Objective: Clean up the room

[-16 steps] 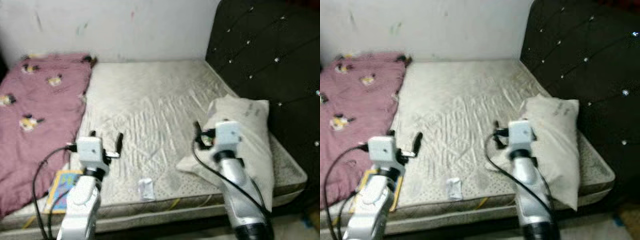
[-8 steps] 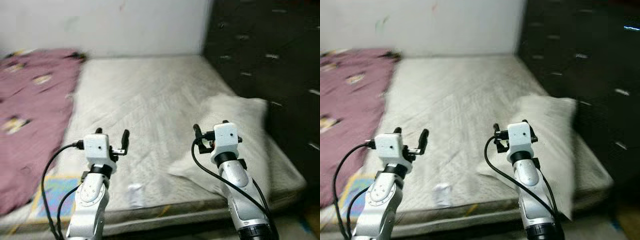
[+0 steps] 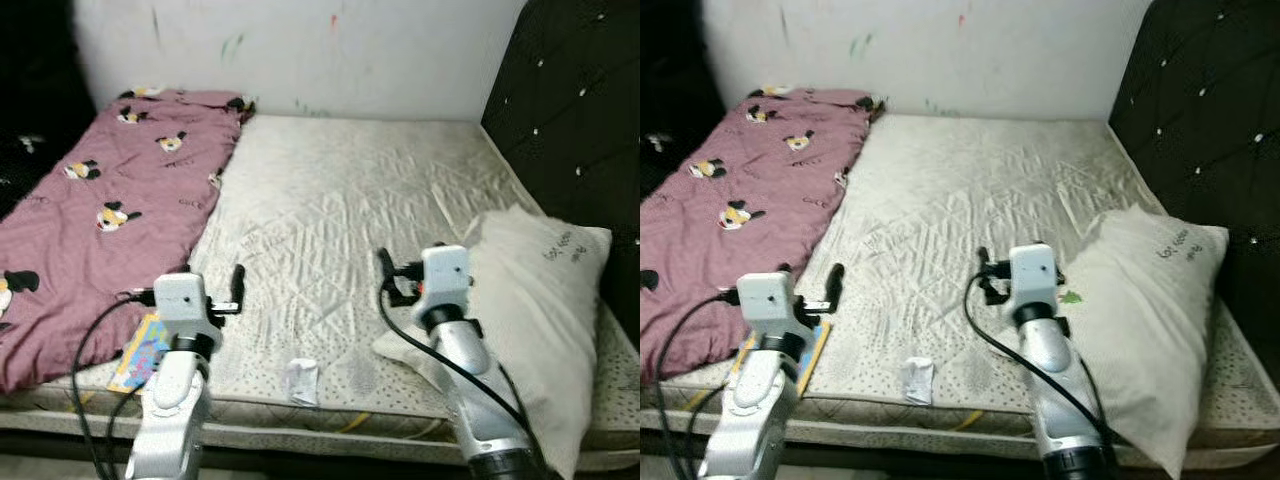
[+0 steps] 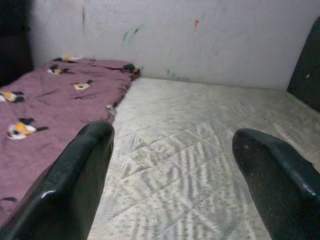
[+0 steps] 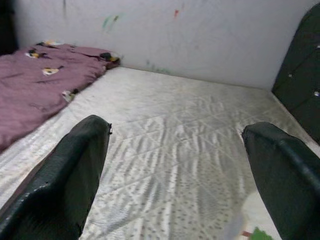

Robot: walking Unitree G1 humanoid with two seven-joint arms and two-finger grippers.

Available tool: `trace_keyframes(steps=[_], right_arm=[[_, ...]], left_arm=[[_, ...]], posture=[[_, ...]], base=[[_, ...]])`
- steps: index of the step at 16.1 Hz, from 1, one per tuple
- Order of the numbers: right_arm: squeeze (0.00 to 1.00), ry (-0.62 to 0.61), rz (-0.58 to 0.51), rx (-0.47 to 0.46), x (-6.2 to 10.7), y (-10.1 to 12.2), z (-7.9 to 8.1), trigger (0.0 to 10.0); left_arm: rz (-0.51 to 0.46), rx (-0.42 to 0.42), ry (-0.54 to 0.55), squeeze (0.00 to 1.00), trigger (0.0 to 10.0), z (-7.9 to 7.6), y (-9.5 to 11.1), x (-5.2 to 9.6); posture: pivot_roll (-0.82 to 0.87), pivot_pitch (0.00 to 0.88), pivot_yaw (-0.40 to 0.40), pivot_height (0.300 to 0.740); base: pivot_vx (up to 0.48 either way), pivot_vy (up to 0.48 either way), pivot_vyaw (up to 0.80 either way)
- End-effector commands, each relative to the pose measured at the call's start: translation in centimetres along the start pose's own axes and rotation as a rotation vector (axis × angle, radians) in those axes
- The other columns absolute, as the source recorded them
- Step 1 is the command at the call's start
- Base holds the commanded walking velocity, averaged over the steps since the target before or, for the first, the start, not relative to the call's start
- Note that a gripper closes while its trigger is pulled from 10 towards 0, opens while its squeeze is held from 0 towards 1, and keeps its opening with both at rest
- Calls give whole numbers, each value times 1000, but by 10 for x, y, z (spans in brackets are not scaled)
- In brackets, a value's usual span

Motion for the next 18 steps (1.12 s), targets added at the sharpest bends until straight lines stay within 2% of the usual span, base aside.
trace_keyframes(steps=[1, 5, 11, 13, 16, 18], right_arm=[[0, 0, -2, 5, 0, 2, 0, 10000], [0, 32, 9, -52, 0, 0, 5, 10000], [0, 28, 12, -47, 0, -1, 4, 10000], [0, 2, 52, -11, 2, -17, -2, 10000], [0, 19, 33, -37, -4, -7, 7, 10000], [0, 34, 15, -46, -5, -4, 11, 10000]], left_arm=[[8, -1, -6, 0, 10000, 1, 0, -1], [17, 26, -8, 0, 10000, 1, -2, -1], [18, 27, -8, 0, 10000, 1, -2, -1], [37, 9, 30, 0, 10000, 9, -13, 9], [-6, 5, 3, 0, 10000, 3, 0, 2], [-20, 36, -10, 0, 10000, 1, 4, -1]], posture=[[-7, 0, -27, 740], [-4, 0, -31, 740], [-5, 0, -37, 740], [17, 0, -42, 740], [15, 0, -37, 740], [6, 0, -25, 740]], base=[[0, 480, 0], [0, 480, 0], [0, 480, 0], [0, 0, 0], [0, 0, 0], [0, 0, 0]])
Point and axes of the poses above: a point about 5 cm out from each wrist's last joint towards the gripper, its own x axis pointing back from the gripper into the wrist, its own y axis along the axis of the wrist's last joint, z = x × y, the point moved 6 cm from there along -x, pointing out of the wrist towards the gripper, and after that the axes turned 5 degrees about x, right-handed, at the moved point
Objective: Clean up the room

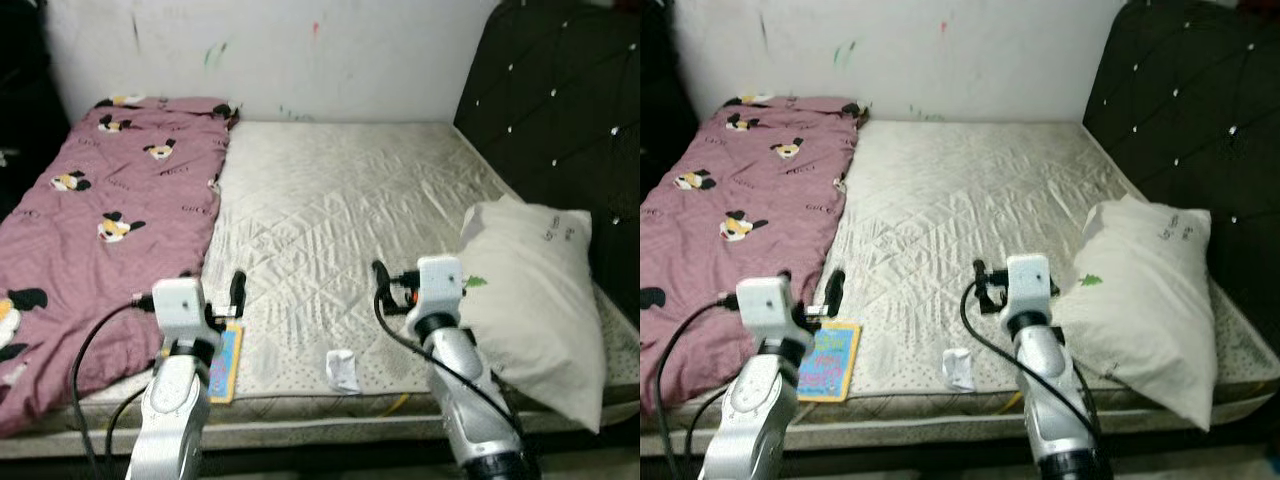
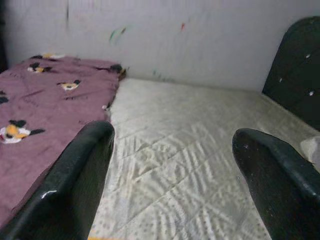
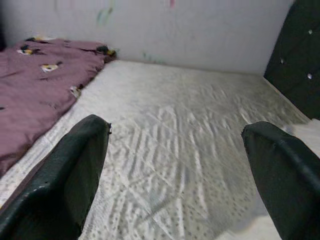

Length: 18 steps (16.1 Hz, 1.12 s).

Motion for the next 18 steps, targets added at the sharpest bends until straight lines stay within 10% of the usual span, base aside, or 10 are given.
trace_keyframes(steps=[1, 18], right_arm=[[0, 24, -32, 14, -3, 9, 4, 10000], [0, -7, 7, 15, -4, 0, -8, 10000]], left_arm=[[-18, 5, -28, 0, 10000, -6, 5, -3], [-2, 18, -65, 0, 10000, -17, 1, -2]], posture=[[-1, 0, -22, 740], [-9, 0, -30, 740]], base=[[0, 0, 0], [0, 0, 0]])
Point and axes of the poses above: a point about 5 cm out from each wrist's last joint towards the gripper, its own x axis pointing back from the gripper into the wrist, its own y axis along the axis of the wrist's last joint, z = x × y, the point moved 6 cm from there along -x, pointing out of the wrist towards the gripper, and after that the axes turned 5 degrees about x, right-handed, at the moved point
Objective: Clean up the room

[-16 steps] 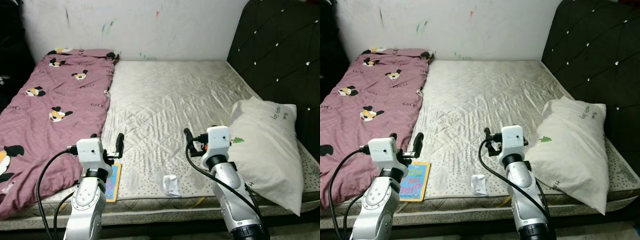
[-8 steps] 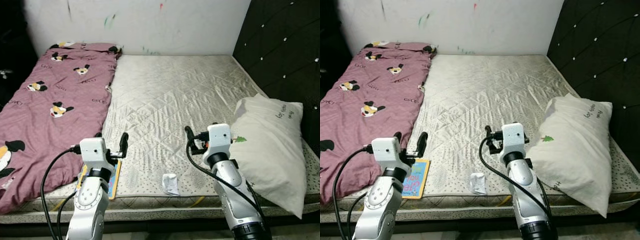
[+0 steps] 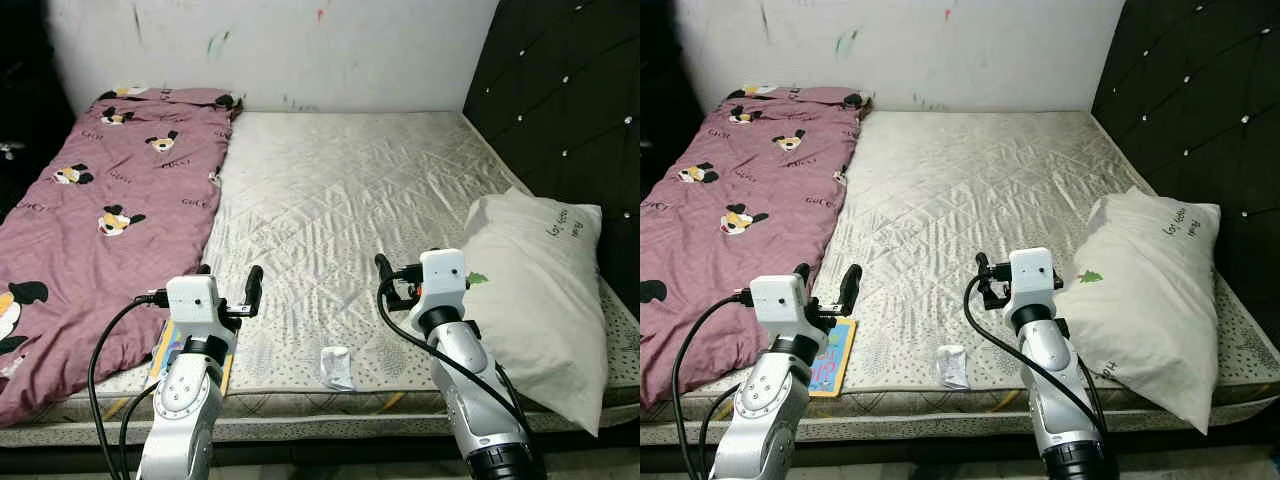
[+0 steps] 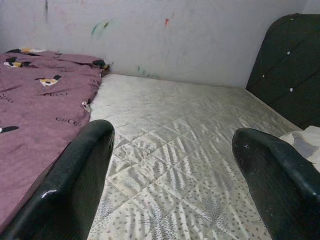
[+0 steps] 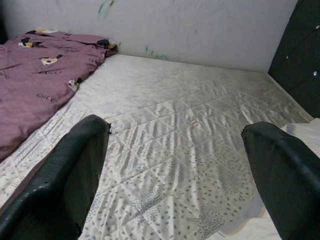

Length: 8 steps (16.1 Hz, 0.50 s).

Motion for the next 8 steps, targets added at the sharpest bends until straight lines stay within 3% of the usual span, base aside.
trace_keyframes(steps=[1, 2, 5, 8], right_arm=[[0, 6, 14, -1, 0, -2, 1, 10000], [0, 16, 18, 28, 1, -3, 2, 10000], [0, 9, 42, 25, 5, -11, 0, 10000], [0, 2, 46, -6, 7, -11, 0, 10000]], left_arm=[[6, -11, 22, 0, 10000, 6, 1, -1], [14, -8, 37, 0, 10000, 10, -1, 1], [19, -12, 46, 0, 10000, 13, 0, 4], [25, -11, 40, 0, 10000, 12, 0, 3]], posture=[[-5, 0, -28, 740], [-4, 5, -27, 740], [0, 26, -31, 740], [-2, 38, -33, 740]], base=[[0, 0, 0], [0, 0, 0], [0, 0, 800], [0, 0, 0]])
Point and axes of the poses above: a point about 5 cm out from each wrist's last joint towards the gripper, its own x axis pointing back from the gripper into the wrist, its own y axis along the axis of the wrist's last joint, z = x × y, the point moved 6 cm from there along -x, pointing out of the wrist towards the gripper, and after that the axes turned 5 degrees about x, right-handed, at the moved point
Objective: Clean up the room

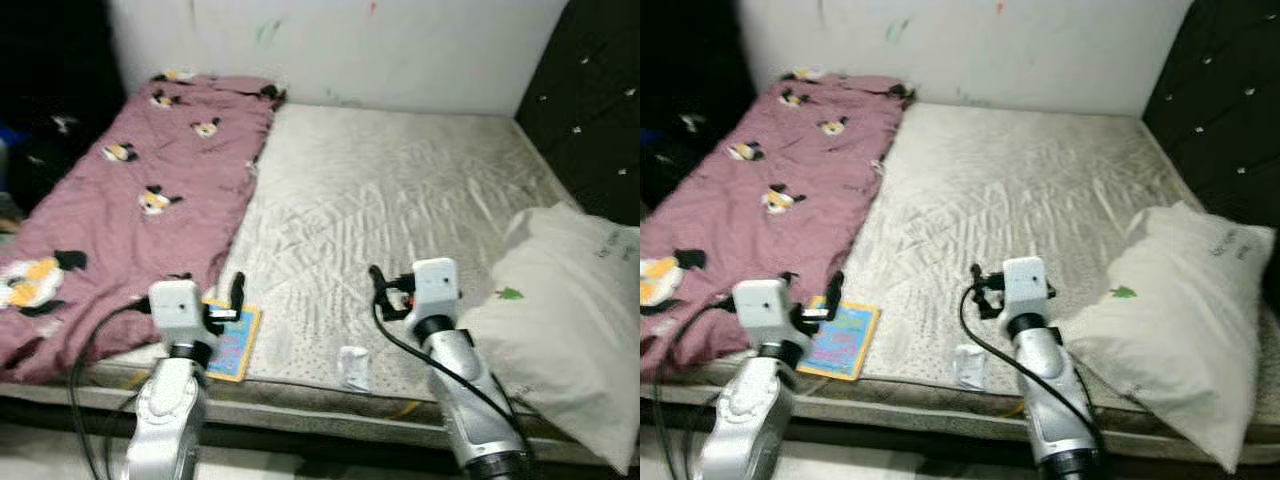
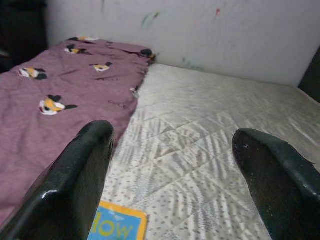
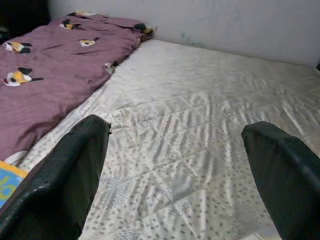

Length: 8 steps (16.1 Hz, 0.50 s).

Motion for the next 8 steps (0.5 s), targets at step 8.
trace_keyframes(steps=[8], right_arm=[[0, -62, 21, -36, 4, -2, -17, 10000]], left_arm=[[8, 11, -4, 0, 10000, -4, 2, 0]], posture=[[-5, 56, -38, 740]], base=[[0, 0, -453]])
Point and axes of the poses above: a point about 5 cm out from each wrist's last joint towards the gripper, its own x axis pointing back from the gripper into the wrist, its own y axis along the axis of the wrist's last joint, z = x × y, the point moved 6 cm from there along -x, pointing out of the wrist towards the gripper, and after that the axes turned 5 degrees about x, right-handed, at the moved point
